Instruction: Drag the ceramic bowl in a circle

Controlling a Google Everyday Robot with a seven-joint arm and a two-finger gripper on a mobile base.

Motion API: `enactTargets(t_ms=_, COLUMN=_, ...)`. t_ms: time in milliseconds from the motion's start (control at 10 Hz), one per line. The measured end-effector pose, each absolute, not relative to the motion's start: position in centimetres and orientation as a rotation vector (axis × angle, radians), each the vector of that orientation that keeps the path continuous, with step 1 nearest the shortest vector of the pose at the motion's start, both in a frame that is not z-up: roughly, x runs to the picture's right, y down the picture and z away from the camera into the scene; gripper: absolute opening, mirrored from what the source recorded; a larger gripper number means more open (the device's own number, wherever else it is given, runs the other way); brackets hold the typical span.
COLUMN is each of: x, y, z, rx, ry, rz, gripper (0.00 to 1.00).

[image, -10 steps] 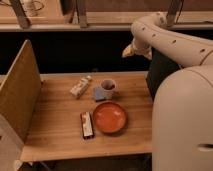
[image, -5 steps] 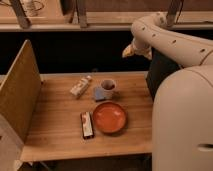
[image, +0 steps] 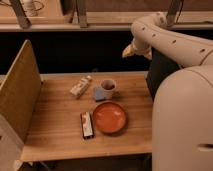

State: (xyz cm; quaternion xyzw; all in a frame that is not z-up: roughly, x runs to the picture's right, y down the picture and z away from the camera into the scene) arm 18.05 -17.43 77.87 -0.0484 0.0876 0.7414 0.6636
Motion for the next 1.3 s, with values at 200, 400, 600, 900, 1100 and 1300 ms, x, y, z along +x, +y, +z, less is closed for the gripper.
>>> enactTargets(t_ms=200, x=18.1, y=-17.4, z=77.9, rx=-0.109, ry=0.198, rz=1.675, gripper=0.8)
enactTargets(t_ms=400, x=18.1, y=-17.4, z=77.9, rx=-0.109, ry=0.198, rz=1.675, gripper=0.8)
enactTargets(t_ms=600, x=17.9, y=-17.5, z=77.8, rx=-0.106, ry=0.189, rz=1.672, gripper=0.8)
enactTargets(t_ms=900, x=15.7, y=-15.8, z=75.7, rx=-0.114, ry=0.122, rz=1.634, gripper=0.8)
enactTargets(t_ms=1100, x=15.6, y=-12.5, z=73.1, rx=-0.111, ry=0.099, rz=1.625, gripper=0.8)
enactTargets(t_ms=1300, x=16.8, y=-6.9, z=71.0, rx=-0.135, ry=0.128, rz=1.648, gripper=0.8)
